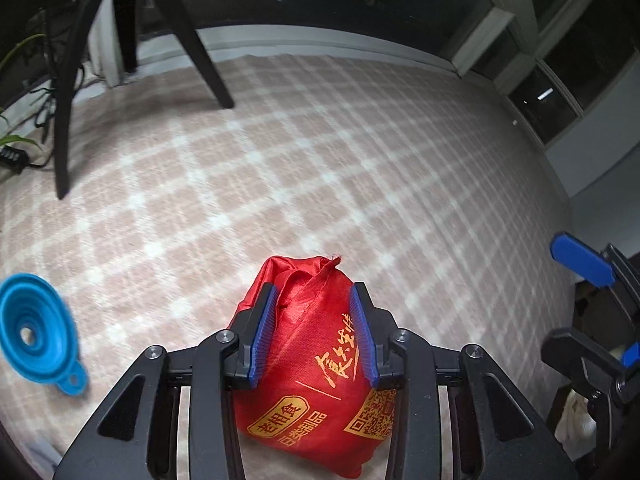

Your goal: Organize soft objects

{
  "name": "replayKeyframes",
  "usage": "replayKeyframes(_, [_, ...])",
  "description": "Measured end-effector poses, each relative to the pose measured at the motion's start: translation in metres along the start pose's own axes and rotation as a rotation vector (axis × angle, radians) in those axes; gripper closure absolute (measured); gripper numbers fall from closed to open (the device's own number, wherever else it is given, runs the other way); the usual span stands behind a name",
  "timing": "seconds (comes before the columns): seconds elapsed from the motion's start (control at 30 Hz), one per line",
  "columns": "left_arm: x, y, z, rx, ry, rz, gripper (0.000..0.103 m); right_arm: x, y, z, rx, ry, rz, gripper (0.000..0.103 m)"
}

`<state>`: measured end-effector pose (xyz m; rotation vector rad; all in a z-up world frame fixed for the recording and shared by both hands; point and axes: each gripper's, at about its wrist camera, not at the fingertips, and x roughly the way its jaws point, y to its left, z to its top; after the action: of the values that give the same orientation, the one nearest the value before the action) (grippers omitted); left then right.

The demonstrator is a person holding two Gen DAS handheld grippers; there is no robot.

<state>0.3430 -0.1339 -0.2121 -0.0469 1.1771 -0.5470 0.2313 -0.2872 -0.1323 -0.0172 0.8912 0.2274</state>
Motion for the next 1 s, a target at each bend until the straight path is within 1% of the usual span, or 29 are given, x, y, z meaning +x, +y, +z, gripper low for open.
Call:
replayKeyframes(0.07, [0.0, -0.005, -0.005, 0.009, 0.007, -0.016, 0.065, 0.0, 0.001, 0.001, -0.004, -0.001, 0.002, 0.033])
replayKeyframes(0.13, [-0.007, -0.006, -0.007, 0.006, -0.008, -0.003, 0.058, -0.001, 0.001, 0.001, -0.006, -0.001, 0.012, 0.033])
replayKeyframes(0.2, [-0.016, -0.003, -0.01, -0.018, -0.023, -0.002, 0.056, -0.001, 0.0, 0.0, -0.003, -0.001, 0.023, 0.033])
replayKeyframes(0.27, [-0.033, 0.005, -0.017, -0.054, -0.06, -0.004, 0.051, -0.001, -0.002, -0.001, 0.009, -0.002, 0.049, 0.033])
replayKeyframes(0.3, [-0.042, 0.009, -0.021, -0.064, -0.081, 0.006, 0.046, -0.001, -0.004, -0.002, 0.019, -0.003, 0.069, 0.033])
replayKeyframes(0.33, [-0.056, 0.015, -0.028, -0.076, -0.108, 0.026, 0.044, 0.001, -0.006, -0.003, 0.034, 0.0, 0.101, 0.033])
replayKeyframes(0.4, [-0.078, 0.025, -0.04, -0.095, -0.152, 0.055, 0.044, 0.003, -0.009, -0.004, 0.058, 0.007, 0.142, 0.033])
replayKeyframes(0.5, [-0.114, 0.048, -0.069, -0.157, -0.213, 0.105, 0.044, 0.01, -0.013, -0.005, 0.086, 0.021, 0.195, 0.033])
replayKeyframes(0.57, [-0.137, 0.065, -0.093, -0.211, -0.248, 0.155, 0.044, 0.013, -0.011, -0.006, 0.084, 0.027, 0.208, 0.033])
replayKeyframes(0.67, [-0.158, 0.083, -0.127, -0.283, -0.279, 0.227, 0.044, 0.02, -0.007, -0.008, 0.07, 0.04, 0.227, 0.033])
replayKeyframes(0.73, [-0.165, 0.09, -0.149, -0.324, -0.283, 0.257, 0.044, 0.024, -0.001, -0.008, 0.056, 0.053, 0.245, 0.033])
replayKeyframes(0.8, [-0.17, 0.099, -0.166, -0.363, -0.28, 0.271, 0.044, 0.027, 0.006, -0.007, 0.042, 0.058, 0.26, 0.033])
replayKeyframes(0.87, [-0.171, 0.105, -0.178, -0.4, -0.288, 0.286, 0.044, 0.031, 0.015, -0.006, 0.02, 0.064, 0.26, 0.033])
replayKeyframes(0.97, [-0.171, 0.111, -0.188, -0.421, -0.29, 0.313, 0.044, 0.043, 0.023, -0.004, -0.017, 0.09, 0.262, 0.033])
replayKeyframes(1.0, [-0.17, 0.11, -0.189, -0.426, -0.294, 0.304, 0.044, 0.048, 0.022, -0.004, -0.011, 0.104, 0.267, 0.033])
